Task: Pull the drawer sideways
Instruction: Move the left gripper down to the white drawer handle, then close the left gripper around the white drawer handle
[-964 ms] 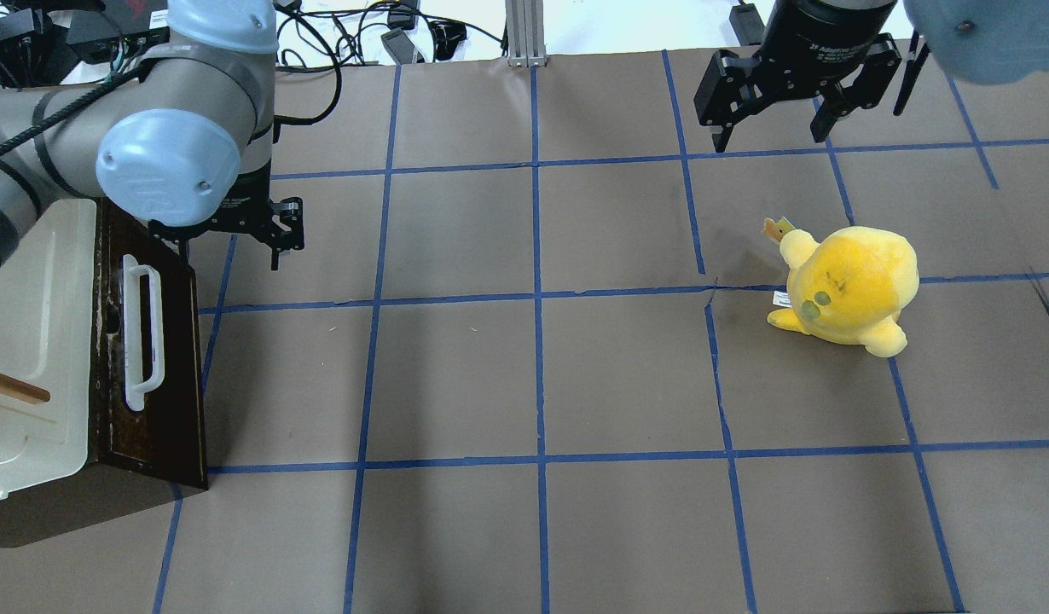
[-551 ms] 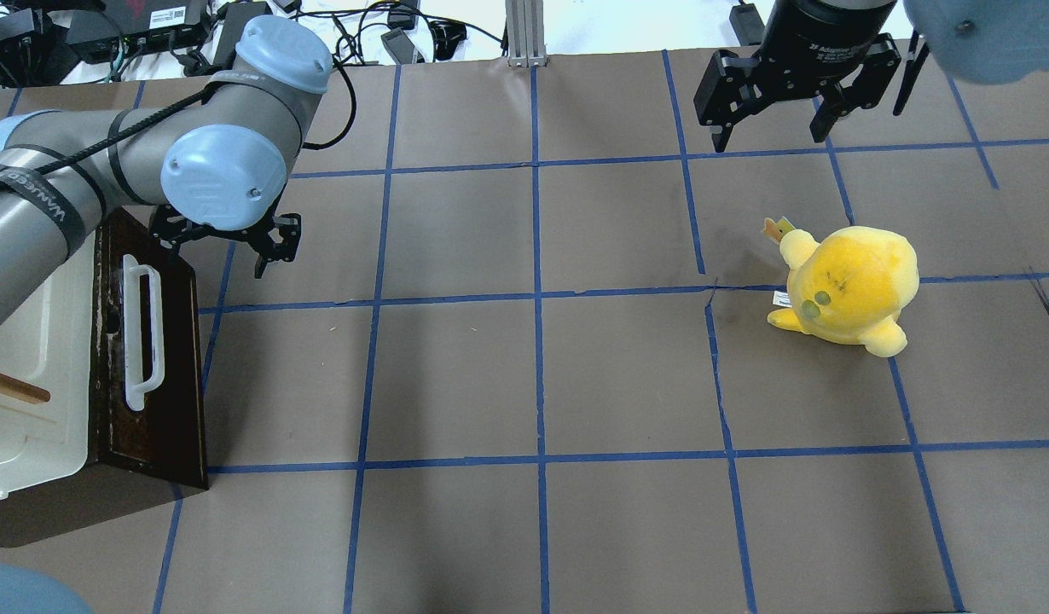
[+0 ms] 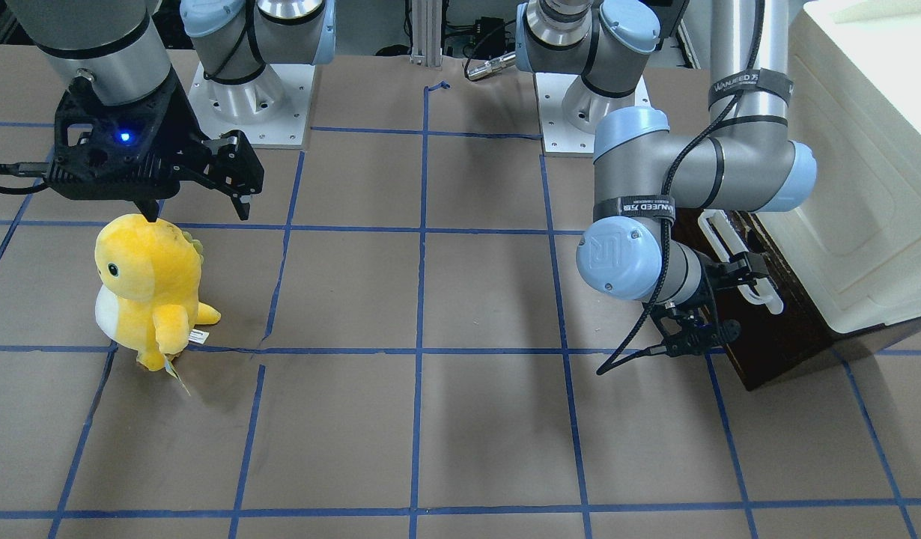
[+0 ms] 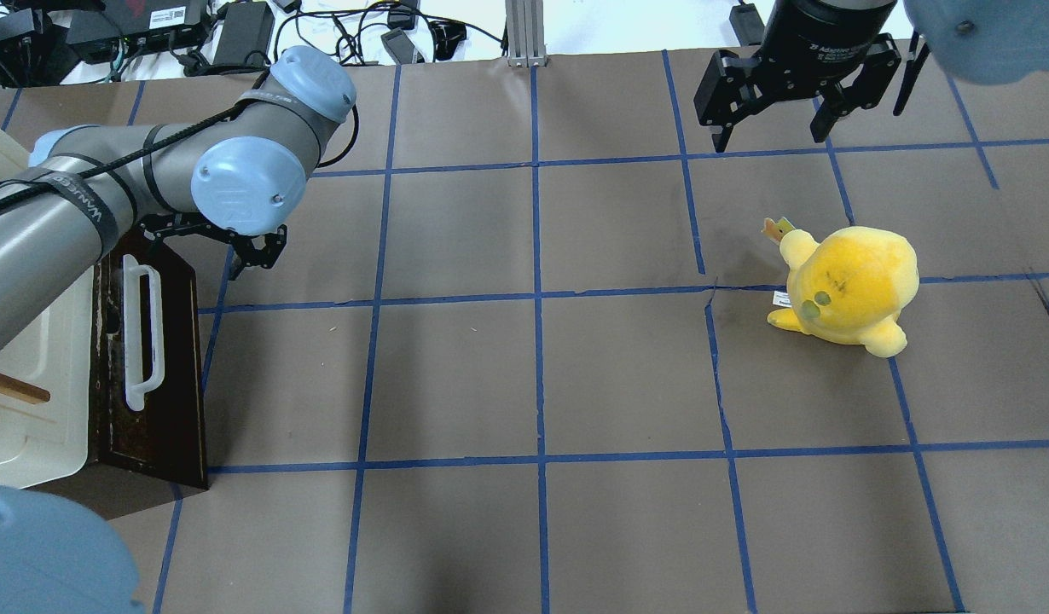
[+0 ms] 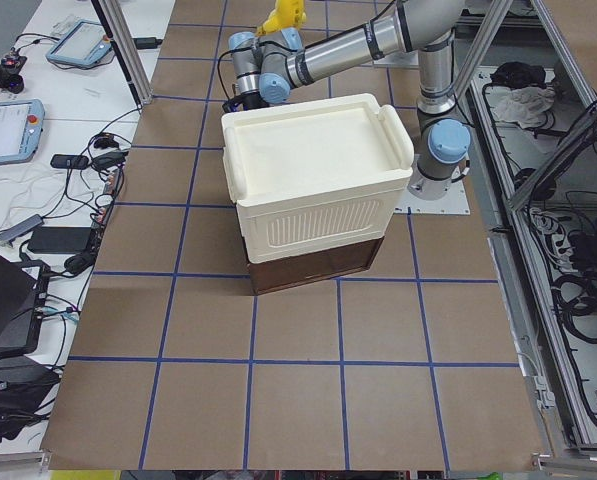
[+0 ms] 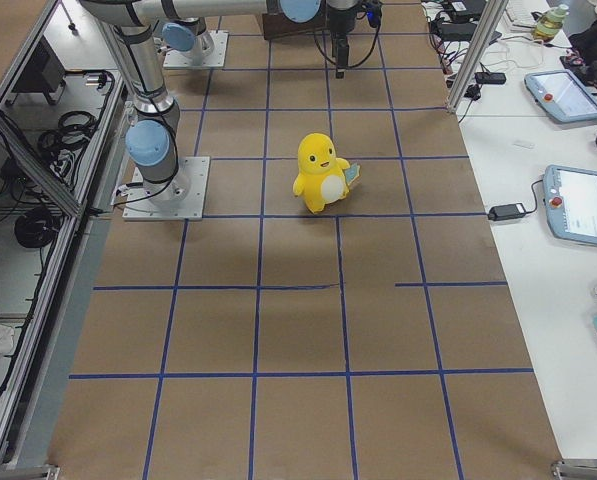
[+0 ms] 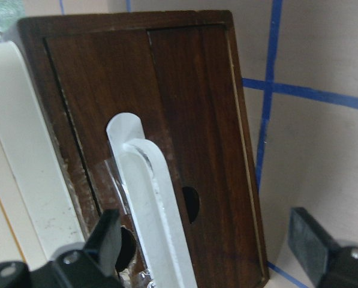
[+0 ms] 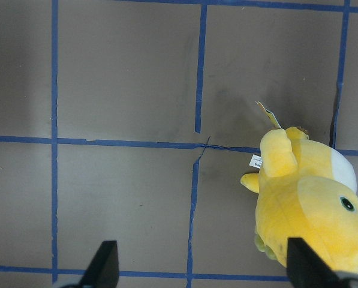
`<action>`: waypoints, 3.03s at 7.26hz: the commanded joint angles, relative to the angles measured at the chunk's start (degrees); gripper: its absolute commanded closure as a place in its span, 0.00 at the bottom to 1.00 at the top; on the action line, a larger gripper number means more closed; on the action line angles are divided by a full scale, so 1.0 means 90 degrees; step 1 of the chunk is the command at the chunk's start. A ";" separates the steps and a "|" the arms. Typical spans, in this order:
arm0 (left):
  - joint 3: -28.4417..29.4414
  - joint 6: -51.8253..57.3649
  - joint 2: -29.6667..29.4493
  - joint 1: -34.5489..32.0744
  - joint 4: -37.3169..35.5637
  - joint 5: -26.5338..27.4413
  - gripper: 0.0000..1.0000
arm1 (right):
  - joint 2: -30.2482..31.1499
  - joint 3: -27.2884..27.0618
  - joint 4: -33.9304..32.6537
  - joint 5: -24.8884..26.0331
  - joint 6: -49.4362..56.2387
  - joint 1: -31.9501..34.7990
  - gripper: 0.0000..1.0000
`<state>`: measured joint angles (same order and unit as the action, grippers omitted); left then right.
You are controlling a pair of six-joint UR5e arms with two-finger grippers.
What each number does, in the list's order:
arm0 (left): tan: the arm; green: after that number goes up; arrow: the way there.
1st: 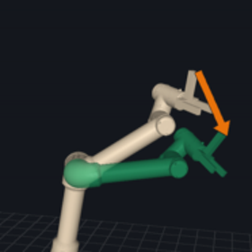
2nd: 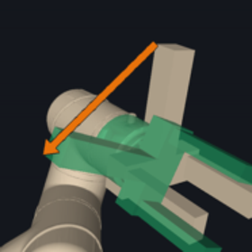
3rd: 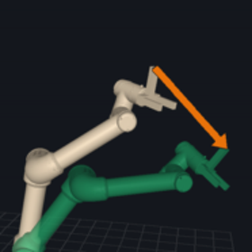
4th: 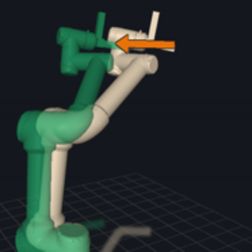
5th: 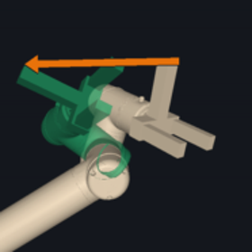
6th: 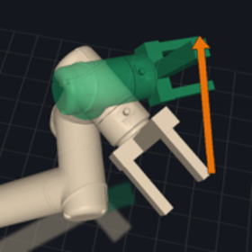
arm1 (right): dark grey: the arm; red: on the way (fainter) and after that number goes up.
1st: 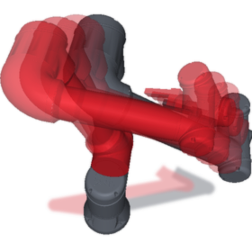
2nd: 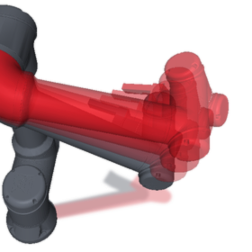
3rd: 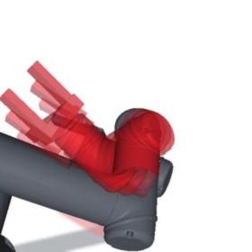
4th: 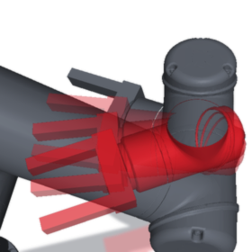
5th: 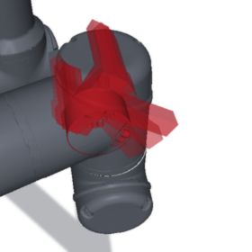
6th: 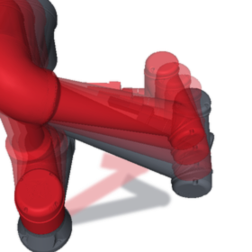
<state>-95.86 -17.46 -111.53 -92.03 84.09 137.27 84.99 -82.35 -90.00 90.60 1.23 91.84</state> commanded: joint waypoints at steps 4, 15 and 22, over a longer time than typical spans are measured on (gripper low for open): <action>-0.0257 -0.1204 -0.0089 0.0156 0.0352 0.0186 0.00 | 0.0000 0.0000 0.0000 0.0002 0.0000 0.0000 0.00; -0.0374 -0.1282 -0.0001 0.0440 0.0470 -0.0184 0.38 | 0.0000 0.0000 0.0000 -0.0008 0.0010 0.0000 0.00; -0.0472 -0.1370 0.0009 0.0479 0.0676 -0.0194 0.43 | 0.0000 0.0000 0.0000 0.0002 0.0000 0.0000 0.00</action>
<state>-99.86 -29.50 -111.45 -87.84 90.13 135.53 84.99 -82.35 -90.00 90.57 1.25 91.84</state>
